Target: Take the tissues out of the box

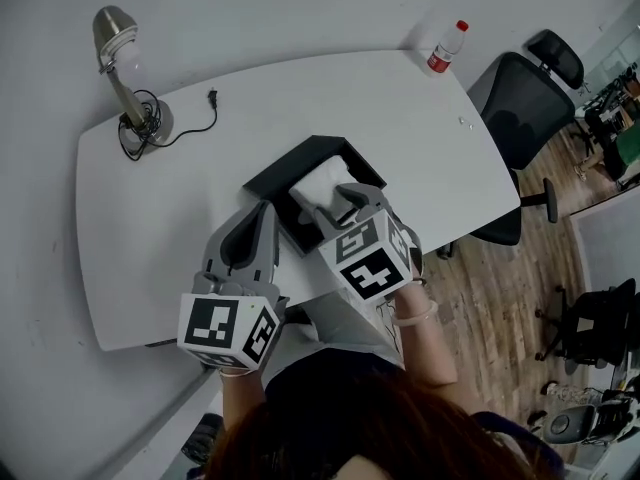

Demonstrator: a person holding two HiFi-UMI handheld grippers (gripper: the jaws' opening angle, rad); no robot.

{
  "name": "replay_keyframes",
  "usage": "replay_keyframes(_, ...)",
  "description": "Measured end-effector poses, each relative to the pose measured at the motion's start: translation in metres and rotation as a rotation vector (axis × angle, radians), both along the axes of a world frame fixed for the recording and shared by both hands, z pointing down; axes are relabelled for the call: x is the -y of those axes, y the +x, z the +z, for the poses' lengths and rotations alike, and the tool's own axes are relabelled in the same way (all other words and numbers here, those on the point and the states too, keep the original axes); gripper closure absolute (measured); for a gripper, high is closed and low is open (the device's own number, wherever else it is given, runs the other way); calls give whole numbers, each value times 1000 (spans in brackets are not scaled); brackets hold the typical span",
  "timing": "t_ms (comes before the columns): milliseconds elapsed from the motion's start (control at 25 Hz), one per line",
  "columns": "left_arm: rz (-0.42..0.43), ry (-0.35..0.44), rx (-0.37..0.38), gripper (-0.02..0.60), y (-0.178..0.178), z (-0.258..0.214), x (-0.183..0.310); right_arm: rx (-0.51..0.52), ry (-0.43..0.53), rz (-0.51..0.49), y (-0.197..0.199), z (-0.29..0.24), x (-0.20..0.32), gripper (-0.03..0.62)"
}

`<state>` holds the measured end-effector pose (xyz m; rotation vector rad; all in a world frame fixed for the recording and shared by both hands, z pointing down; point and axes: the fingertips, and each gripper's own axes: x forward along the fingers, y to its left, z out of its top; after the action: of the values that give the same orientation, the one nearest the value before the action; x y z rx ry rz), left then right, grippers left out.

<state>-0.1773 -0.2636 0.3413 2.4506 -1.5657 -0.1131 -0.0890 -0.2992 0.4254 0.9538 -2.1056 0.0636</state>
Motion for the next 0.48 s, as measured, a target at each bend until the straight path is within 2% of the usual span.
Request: replay_keyframes(480, 13, 47, 22, 560, -2, -16, -25, 111, 121, 45, 3, -27, -17, 407)
